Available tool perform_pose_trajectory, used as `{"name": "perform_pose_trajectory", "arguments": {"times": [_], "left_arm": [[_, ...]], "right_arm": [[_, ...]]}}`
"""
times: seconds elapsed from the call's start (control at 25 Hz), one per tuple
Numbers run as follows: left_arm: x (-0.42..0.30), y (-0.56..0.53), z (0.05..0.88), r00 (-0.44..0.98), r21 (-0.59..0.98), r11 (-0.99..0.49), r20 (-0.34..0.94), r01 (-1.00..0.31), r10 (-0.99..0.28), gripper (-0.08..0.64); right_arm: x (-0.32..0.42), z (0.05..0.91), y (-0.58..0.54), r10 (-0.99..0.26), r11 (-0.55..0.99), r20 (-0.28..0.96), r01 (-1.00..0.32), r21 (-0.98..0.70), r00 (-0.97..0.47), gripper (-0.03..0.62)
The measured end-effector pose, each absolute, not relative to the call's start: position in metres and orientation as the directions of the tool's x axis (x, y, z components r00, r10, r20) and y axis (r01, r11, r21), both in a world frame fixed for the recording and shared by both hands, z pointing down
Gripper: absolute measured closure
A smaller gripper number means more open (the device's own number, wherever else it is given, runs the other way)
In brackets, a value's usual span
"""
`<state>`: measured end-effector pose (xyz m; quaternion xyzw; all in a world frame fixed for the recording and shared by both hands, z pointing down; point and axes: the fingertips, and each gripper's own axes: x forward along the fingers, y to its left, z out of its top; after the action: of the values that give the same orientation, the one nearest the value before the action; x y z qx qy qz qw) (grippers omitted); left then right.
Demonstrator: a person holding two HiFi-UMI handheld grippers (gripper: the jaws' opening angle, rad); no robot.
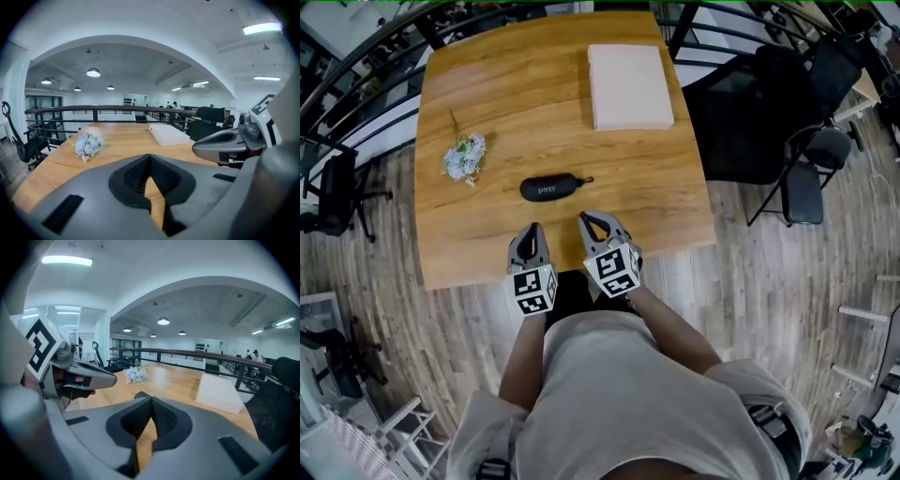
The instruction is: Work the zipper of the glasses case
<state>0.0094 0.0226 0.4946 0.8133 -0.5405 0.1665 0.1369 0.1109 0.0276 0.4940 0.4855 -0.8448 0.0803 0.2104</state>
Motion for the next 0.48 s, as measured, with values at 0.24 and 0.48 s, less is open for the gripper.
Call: {"name": "perform_pose_trajectory", "arguments": {"times": [0.24, 0.48], "left_arm": [[0.038, 0.058, 0.412, 0.37, 0.049, -0.372, 0.285, -0.927, -0.884, 0.537], [0.044, 0.066, 0.358, 0.338, -0.019, -0.345, 0.158, -0.938, -0.928, 0.537]], "right_arm": [[0.137, 0.403, 0.061, -0.865, 0.45, 0.263, -0.893, 0.025, -0.428, 0.568], [0.164, 0.336, 0.067, -0.91, 0.41, 0.113, -0.906, 0.107, -0.398, 0.568]]}}
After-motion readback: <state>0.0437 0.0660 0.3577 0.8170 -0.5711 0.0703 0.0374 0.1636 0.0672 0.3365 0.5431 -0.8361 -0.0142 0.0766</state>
